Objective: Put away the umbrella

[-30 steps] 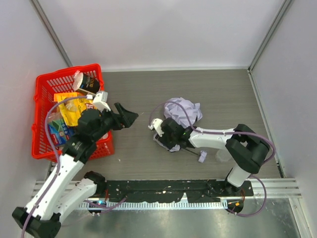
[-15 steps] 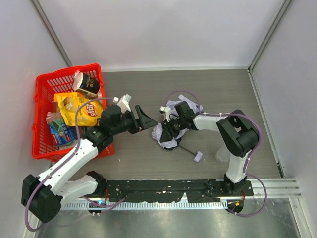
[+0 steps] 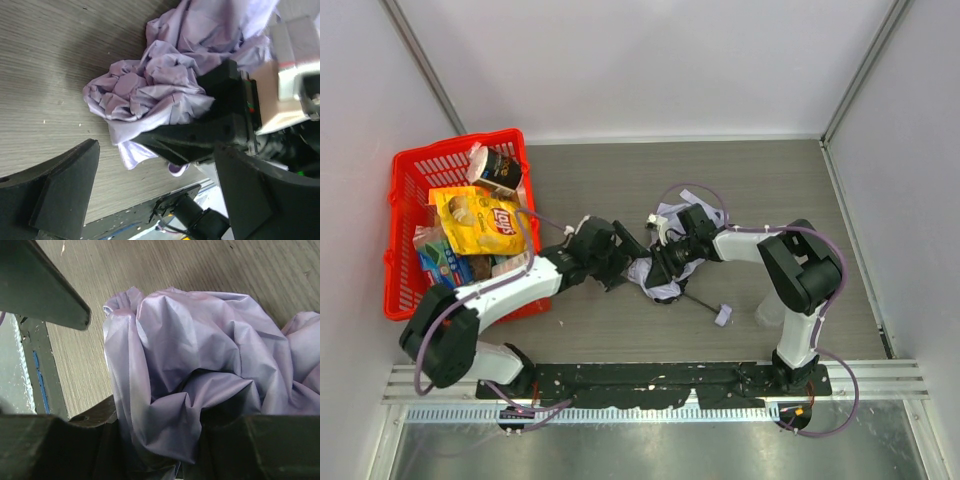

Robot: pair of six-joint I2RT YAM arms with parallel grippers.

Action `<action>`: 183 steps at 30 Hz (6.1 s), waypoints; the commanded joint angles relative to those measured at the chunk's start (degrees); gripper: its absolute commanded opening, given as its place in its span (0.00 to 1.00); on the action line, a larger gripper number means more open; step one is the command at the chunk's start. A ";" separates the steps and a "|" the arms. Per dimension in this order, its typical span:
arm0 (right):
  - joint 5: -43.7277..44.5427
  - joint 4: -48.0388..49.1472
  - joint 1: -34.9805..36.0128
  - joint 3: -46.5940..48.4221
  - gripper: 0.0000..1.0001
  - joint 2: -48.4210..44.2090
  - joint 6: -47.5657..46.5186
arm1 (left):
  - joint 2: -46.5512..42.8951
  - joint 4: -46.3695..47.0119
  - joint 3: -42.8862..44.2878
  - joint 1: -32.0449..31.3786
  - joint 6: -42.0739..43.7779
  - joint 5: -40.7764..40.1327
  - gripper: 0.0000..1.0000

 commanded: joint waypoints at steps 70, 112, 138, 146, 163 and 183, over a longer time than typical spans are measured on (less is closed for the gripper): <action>60.01 -24.68 -9.84 7.17 0.79 -26.36 40.90 | 14.15 27.56 -13.50 -0.18 6.25 -7.15 0.00; 50.44 -21.25 -9.58 8.59 0.57 -31.09 30.17 | 15.29 37.58 -19.31 -0.18 1.68 -4.34 0.00; 48.23 -13.69 -0.53 -2.67 0.42 -28.81 32.97 | 13.00 33.90 -18.52 -0.18 0.89 -3.98 0.00; 48.23 -16.49 4.39 0.66 0.01 -31.17 34.11 | 13.27 32.75 -18.69 -0.35 -0.16 -5.39 0.00; 27.01 -7.79 1.50 -3.63 0.01 -36.01 44.59 | 13.97 36.53 -20.98 -0.35 -1.84 -5.04 0.00; 46.15 -28.80 4.58 5.74 0.42 -34.51 32.19 | 15.55 38.37 -21.24 -0.53 -2.80 -4.07 0.00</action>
